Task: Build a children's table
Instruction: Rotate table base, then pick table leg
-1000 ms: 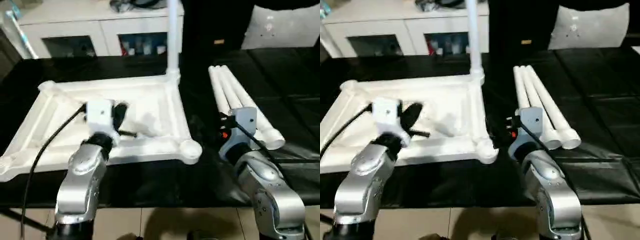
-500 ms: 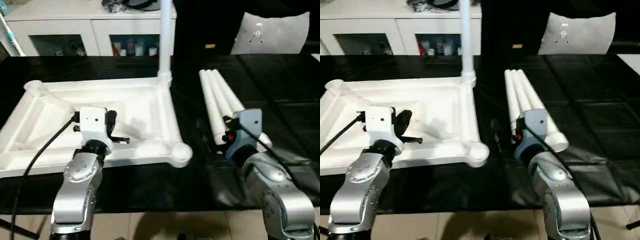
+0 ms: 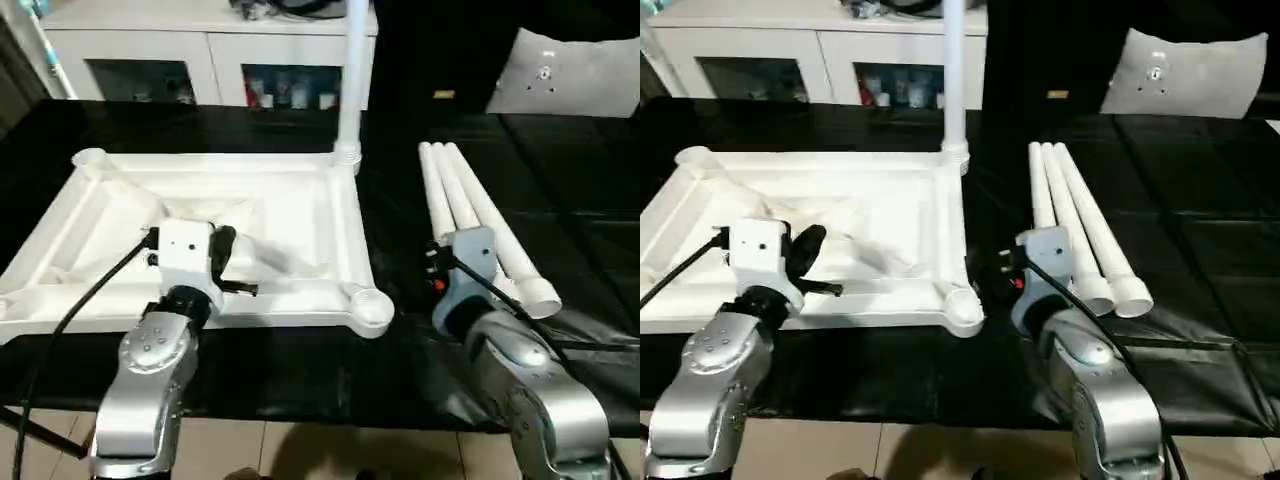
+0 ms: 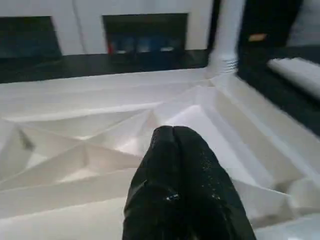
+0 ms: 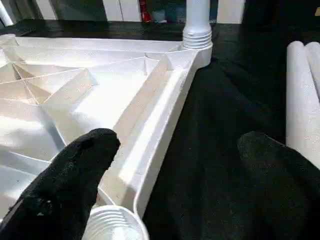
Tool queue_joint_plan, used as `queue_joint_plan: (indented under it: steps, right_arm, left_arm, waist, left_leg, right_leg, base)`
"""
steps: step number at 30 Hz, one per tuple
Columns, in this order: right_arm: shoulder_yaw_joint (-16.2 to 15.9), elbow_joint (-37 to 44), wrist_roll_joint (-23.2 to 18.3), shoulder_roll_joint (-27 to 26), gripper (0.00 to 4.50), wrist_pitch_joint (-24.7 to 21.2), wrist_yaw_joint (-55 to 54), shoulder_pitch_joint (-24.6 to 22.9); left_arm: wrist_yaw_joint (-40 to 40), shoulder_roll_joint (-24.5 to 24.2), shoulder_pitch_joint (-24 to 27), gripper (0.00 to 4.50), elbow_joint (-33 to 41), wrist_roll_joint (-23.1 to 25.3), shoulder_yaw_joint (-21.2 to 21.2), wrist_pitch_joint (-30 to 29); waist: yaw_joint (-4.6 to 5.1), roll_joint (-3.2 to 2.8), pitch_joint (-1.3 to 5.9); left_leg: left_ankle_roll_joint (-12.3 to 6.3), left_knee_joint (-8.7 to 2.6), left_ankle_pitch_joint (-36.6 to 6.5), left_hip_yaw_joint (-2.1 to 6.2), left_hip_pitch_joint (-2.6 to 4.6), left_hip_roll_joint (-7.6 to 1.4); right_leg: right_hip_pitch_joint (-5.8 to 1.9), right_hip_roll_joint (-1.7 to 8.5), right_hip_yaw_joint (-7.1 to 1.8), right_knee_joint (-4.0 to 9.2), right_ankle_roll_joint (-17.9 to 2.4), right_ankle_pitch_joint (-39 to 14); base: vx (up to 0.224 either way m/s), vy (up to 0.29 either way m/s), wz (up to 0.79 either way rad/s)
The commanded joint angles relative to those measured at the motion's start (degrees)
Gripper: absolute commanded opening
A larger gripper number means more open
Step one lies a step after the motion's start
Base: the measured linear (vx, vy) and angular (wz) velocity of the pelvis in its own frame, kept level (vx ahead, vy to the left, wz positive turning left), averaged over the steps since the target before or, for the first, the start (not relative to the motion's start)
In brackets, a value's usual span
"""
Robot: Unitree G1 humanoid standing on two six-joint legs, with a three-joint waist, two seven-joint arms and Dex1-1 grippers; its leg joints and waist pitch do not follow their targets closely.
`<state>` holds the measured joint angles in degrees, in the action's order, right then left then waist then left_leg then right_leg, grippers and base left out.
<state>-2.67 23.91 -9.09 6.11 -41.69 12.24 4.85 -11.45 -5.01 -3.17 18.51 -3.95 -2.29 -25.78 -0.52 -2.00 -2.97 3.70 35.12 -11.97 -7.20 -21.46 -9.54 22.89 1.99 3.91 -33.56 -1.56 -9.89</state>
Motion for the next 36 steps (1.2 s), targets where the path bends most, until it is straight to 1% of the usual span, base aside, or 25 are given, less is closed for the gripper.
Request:
queue_joint_plan:
  steps: [1, 5, 7, 8, 10, 11, 12, 13, 14, 15, 16, 17, 18, 19, 20, 21, 22, 23, 24, 25, 26, 27, 30, 33, 36]
  right_arm:
    - [-0.1, -0.5, 0.4, 0.7, 4.5, 1.4, 0.0, 0.7]
    - [-0.7, -1.0, 0.6, 1.2, 4.5, 2.8, 1.0, 1.0]
    - [-0.8, -1.1, 0.5, 1.2, 4.5, 2.9, 1.2, 0.9]
    - [-0.8, -1.1, 0.5, 1.2, 4.5, 2.9, 1.2, 0.9]
    - [-1.2, -1.2, 0.5, 1.4, 4.5, 3.3, 1.5, 0.4]
    - [-1.2, -1.2, 0.5, 1.4, 4.5, 3.3, 1.5, 0.4]
    - [-1.3, -1.3, -0.1, 1.6, 4.5, 3.2, 2.2, 0.2]
    - [-1.3, -1.3, -0.8, 1.7, 4.5, 2.9, 2.8, 0.0]
    - [-1.3, -1.3, -0.8, 1.7, 4.5, 2.9, 2.8, 0.0]
    - [-1.3, -1.2, -1.4, 1.8, 4.5, 2.7, 3.1, -0.1]
    - [-1.3, -1.3, -1.4, 1.8, 4.5, 2.7, 3.1, -0.1]
    - [-1.4, -1.3, -1.4, 1.9, 4.5, 2.8, 3.2, 0.0]
    - [-1.6, -1.6, -1.4, 2.3, 4.5, 3.0, 3.7, 0.5]
    - [-1.9, -1.6, -1.2, 2.8, 4.5, 2.9, 4.1, 0.7]
    - [-2.1, -1.7, -1.2, 3.1, 4.5, 2.9, 4.4, 1.0]
    - [-1.9, -1.7, -1.5, 3.2, 4.5, 2.6, 4.6, 1.0]
    - [-1.6, -1.5, -1.6, 3.1, 4.5, 1.6, 4.4, 1.2]
    - [-1.4, -1.5, -1.8, 3.1, 4.5, 1.0, 4.2, 1.3]
    - [-1.4, -1.5, -1.7, 3.2, 4.5, 1.0, 4.2, 1.4]
    - [-1.5, -1.6, -1.6, 3.4, 4.5, 1.2, 4.2, 1.5]
    - [-1.7, -1.8, -1.4, 3.5, 4.5, 0.7, 4.1, 1.9]
    - [-1.7, -2.1, -1.2, 3.6, 4.5, 0.0, 3.7, 2.3]
    - [-1.8, -3.2, -0.1, 3.8, 4.5, -2.9, 2.2, 4.6]
    - [-1.9, -5.3, 0.9, 4.5, 4.5, -6.0, 1.0, 7.4]
    - [-1.6, -6.7, 1.1, 4.7, 4.5, -7.7, 0.6, 9.3]
  left_arm:
    - [-1.1, -0.2, 0.9, 0.05, 1.0, -0.7, 1.2, 0.9]
    - [-2.3, -1.1, 3.4, 0.05, 2.1, -0.4, 2.6, 1.6]
    - [-2.3, -1.1, 4.0, 0.05, 2.5, -0.4, 2.6, 1.7]
    - [-2.3, -1.1, 4.1, 0.05, 2.5, -0.4, 2.6, 1.8]
    - [-1.7, -0.8, 5.6, 0.05, 3.7, -0.9, 2.0, 1.5]
    - [-1.7, -0.8, 5.6, 0.05, 3.7, -0.9, 2.0, 1.5]
    - [-1.6, -0.6, 5.8, 0.05, 3.9, -1.4, 1.8, 1.5]
    - [-1.5, -0.5, 6.1, 0.05, 4.1, -1.5, 1.6, 1.6]
    - [-1.5, -0.5, 6.1, 0.05, 4.1, -1.5, 1.6, 1.6]
    - [-1.4, -0.6, 6.3, 0.05, 4.2, -1.5, 1.7, 1.8]
    - [-1.3, -0.7, 6.3, 0.05, 4.2, -1.5, 1.7, 1.9]
    - [-1.4, -0.8, 6.4, 0.05, 4.2, -1.5, 1.7, 2.0]
    - [-1.7, -1.1, 6.6, 0.05, 4.3, -1.4, 1.8, 2.7]
    - [-1.8, -0.5, 6.9, 0.05, 4.4, -2.2, 1.2, 3.6]
    - [-2.9, -0.1, 7.5, 0.22, 4.9, -4.2, 0.6, 4.0]
    - [-4.3, 0.2, 8.3, 0.33, 5.7, -6.5, 0.0, 4.2]
    - [-5.2, -0.2, 8.9, 0.42, 6.4, -7.2, -0.1, 4.2]
    - [-5.7, -0.7, 9.3, 0.42, 6.9, -7.4, 0.0, 4.0]
    - [-6.7, -1.6, 9.5, 0.44, 7.4, -7.4, 0.4, 3.6]
    - [-7.5, -2.4, 9.7, 0.53, 7.6, -7.3, 0.8, 3.2]
    - [-8.1, -3.2, 9.6, 0.66, 7.7, -7.2, 1.0, 2.7]
    - [-8.5, -4.0, 9.6, 0.78, 7.7, -6.9, 1.3, 2.7]
    - [-10.8, -6.8, 9.4, 0.97, 7.2, -6.6, 2.0, 2.2]
    - [-12.5, -8.8, 8.9, 1.26, 6.5, -7.0, 2.2, 2.0]
    - [-13.9, -10.1, 8.4, 1.55, 6.1, -7.9, 2.5, 1.3]
  waist:
    - [0.32, 0.02, 2.55]
    - [2.28, 1.16, 0.99]
    - [3.5, 0.05, 0.23]
    - [4.06, -0.76, 0.17]
    - [3.86, -1.0, 0.26]
    - [4.25, -0.17, 0.39]
    - [4.02, 1.91, -0.22]
    - [4.13, 2.52, 0.41]
    - [3.24, 2.78, 1.2]
    - [2.03, 2.15, 1.75]
    - [2.15, 1.72, 1.78]
    - [2.58, 0.26, 1.94]
    - [3.16, 1.27, 2.13]
    - [2.98, 1.48, 2.85]
    - [2.78, 3.0, 3.27]
    - [0.76, 3.05, 3.86]
    - [0.52, 3.04, 4.1]
    - [0.07, 2.67, 4.13]
    - [-0.01, 1.22, 4.69]
    - [0.27, 0.56, 4.46]
    - [0.92, -0.08, 5.05]
    - [0.89, 0.2, 5.11]
    - [-0.73, 1.95, 4.03]
    - [-0.62, 1.72, 2.43]
    - [-0.62, 1.6, 2.02]
  left_leg:
    - [-0.75, -5.17, -18.6, 0.62, 1.01, -2.96]
    - [-0.41, -4.31, -34.9, 0.64, 5.23, -1.57]
    - [-0.61, -4.8, -39.9, 1.2, 6.4, -2.21]
    - [-0.18, -6.55, -44.8, 2.04, 5.99, -3.83]
    - [-0.15, -10.55, -50.0, 3.03, 4.43, -6.84]
    - [-0.36, -9.7, -49.3, 2.42, 5.2, -6.35]
    - [-0.65, -1.21, -34.6, -0.92, 7.58, 0.19]
    - [-1.97, 1.02, -26.4, -1.35, 6.39, 1.03]
    - [-1.76, 0.7, -18.6, -2.17, 6.57, 1.42]
    - [-0.84, -2.2, -13.6, -1.41, 4.64, 0.69]
    - [0.13, -3.51, -13.7, -1.09, 6.01, -0.63]
    - [0.91, -6.21, -17.7, 0.43, 10.96, -4.72]
    - [-4.6, -7.4, -22.1, 1.81, 7.61, -4.43]
    - [-6.07, -5.9, -20.3, 0.24, 8.35, -2.75]
    - [-8.13, -2.85, -12.0, -1.33, 3.51, 1.42]
    - [-8.73, 0.95, -4.2, -0.33, 0.37, 1.69]
    - [-8.38, 2.52, 0.0, 1.01, -1.99, 0.72]
    - [-6.03, 0.97, 8.1, 2.15, -3.67, -0.71]
    - [-4.73, -2.09, 18.4, 2.09, -1.02, -1.47]
    - [-6.83, -1.79, 23.3, 3.08, 0.82, -3.17]
    - [-9.69, -0.32, 34.2, 5.56, 4.92, -6.35]
    - [-10.08, 0.32, 40.2, 6.03, 6.04, -6.83]
    - [-3.18, -1.32, 26.8, 2.17, 1.69, -1.91]
    - [2.94, -3.77, -2.5, 1.77, 1.97, -2.56]
    - [2.84, -4.18, -11.3, 1.21, 2.69, -2.71]
  right_leg:
    - [-3.17, 5.03, -2.85, 4.65, -5.8, -24.2]
    - [-2.16, 4.08, 0.29, 8.46, 1.7, -47.4]
    - [-2.36, 3.51, 2.6, 8.97, 2.7, -45.6]
    - [-4.18, 3.52, 3.22, 6.79, 2.0, -39.2]
    - [-7.05, 4.33, 1.29, -0.28, -0.1, -26.0]
    - [-6.0, 4.66, 0.4, 0.04, -0.6, -25.1]
    - [-1.9, 6.83, 0.4, 9.83, 1.8, -55.4]
    - [-3.4, 8.62, -0.67, 10.18, 2.7, -60.6]
    - [-4.76, 5.71, -5.34, 9.01, 1.5, -58.9]
    - [-6.96, 2.96, -6.31, 7.04, -0.3, -47.8]
    - [-5.71, 1.68, -5.89, 6.04, -1.1, -42.1]
    - [-1.92, 0.55, -4.22, 2.77, -3.7, -31.3]
    - [-4.53, 2.65, -2.5, 1.43, -8.1, -23.0]
    - [-4.73, 3.52, -3.16, 2.21, -11.4, -19.3]
    - [-9.87, 4.04, -6.43, 3.25, -17.6, -13.7]
    - [-12.78, 7.46, -10.31, 4.13, -22.0, -7.6]
    - [-14.02, 8.73, -11.16, 3.46, -23.5, -1.2]
    - [-12.78, 7.06, -8.88, 0.48, -21.9, 16.4]
    - [-9.27, 2.65, -4.46, -2.06, -15.2, 26.9]
    - [-6.68, 2.12, -3.61, -2.66, -12.0, 26.8]
    - [-2.75, 3.5, -3.78, -3.72, -9.4, 21.0]
    - [-1.21, 4.46, -4.44, -3.23, -8.1, 19.1]
    - [-5.61, 4.52, -5.63, -1.63, -7.0, 23.3]
    - [-5.67, 4.85, -5.75, 0.32, -8.8, 2.3]
    - [-4.96, 5.16, -6.3, 1.39, -9.1, -10.8]
  base:
    - [0.0, 0.0, 0.0]
    - [0.0, 0.0, 0.0]
    - [0.0, 0.0, 0.0]
    - [0.0, 0.0, 0.0]
    - [0.0, 0.0, 0.0]
    - [0.046, -0.061, 0.01]
    - [0.046, -0.061, 0.01]
    - [0.092, -0.051, -0.07]
    - [0.142, -0.031, -0.47]
    - [0.142, -0.031, -0.47]
    - [0.16, -0.021, -0.68]
    - [0.09, 0.005, -0.57]
    - [0.09, 0.005, -0.57]
    - [0.141, 0.012, -0.14]
    - [0.203, 0.008, 0.13]
    - [0.203, 0.008, 0.13]
    - [0.167, 0.032, 0.0]
    - [0.059, 0.045, -0.06]
    - [0.059, 0.045, -0.06]
    - [0.0, 0.0, 0.0]
    - [0.07, 0.027, 0.08]
    - [0.07, 0.027, 0.08]
    - [0.027, 0.016, 0.03]
    - [-0.059, 0.009, -0.03]
    - [-0.098, -0.004, 0.0]
